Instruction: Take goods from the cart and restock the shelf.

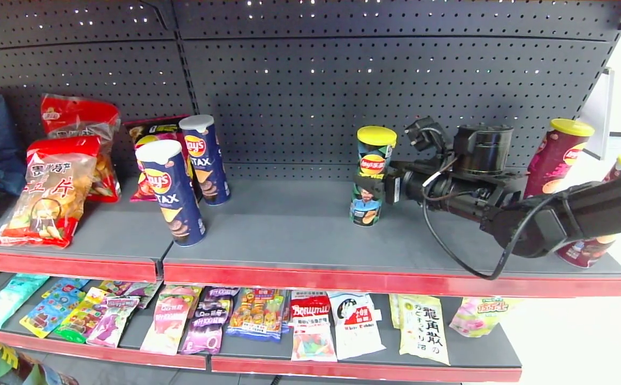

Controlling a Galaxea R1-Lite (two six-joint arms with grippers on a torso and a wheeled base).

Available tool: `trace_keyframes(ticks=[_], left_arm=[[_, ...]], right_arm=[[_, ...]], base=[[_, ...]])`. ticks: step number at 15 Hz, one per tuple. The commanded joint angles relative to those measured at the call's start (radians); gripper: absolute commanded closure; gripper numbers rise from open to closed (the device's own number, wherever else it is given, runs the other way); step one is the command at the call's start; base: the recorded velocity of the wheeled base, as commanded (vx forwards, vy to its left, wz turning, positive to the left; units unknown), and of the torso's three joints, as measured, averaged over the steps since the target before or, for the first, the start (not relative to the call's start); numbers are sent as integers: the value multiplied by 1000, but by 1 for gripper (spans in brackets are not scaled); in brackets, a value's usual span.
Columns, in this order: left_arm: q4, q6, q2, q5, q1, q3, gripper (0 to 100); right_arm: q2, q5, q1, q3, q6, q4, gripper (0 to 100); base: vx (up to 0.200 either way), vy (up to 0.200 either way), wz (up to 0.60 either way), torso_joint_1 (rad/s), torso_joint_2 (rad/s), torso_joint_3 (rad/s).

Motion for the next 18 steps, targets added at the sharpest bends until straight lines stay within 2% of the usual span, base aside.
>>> trace_keyframes(ticks=[1, 4, 7, 14, 18], left_arm=[[0, 0, 0, 0, 0, 0, 100], [0, 0, -3, 0, 0, 0, 100], [0, 0, -4, 0, 0, 0, 100], [3, 1, -12, 0, 0, 0, 100], [3, 4, -14, 3, 0, 14, 100]], right_arm=[[42, 2, -10, -31, -3, 1, 0], [75, 7, -27, -94, -3, 1, 0], [86, 67, -49, -112, -22, 4, 0], [108, 315, -95, -134, -74, 2, 0], [157, 318, -102, -215, -74, 5, 0]], base=[[0, 0, 0, 0, 0, 0], [0, 0, 0, 0, 0, 0], [0, 0, 0, 0, 0, 0], [0, 0, 0, 0, 0, 0], [0, 0, 0, 0, 0, 0]])
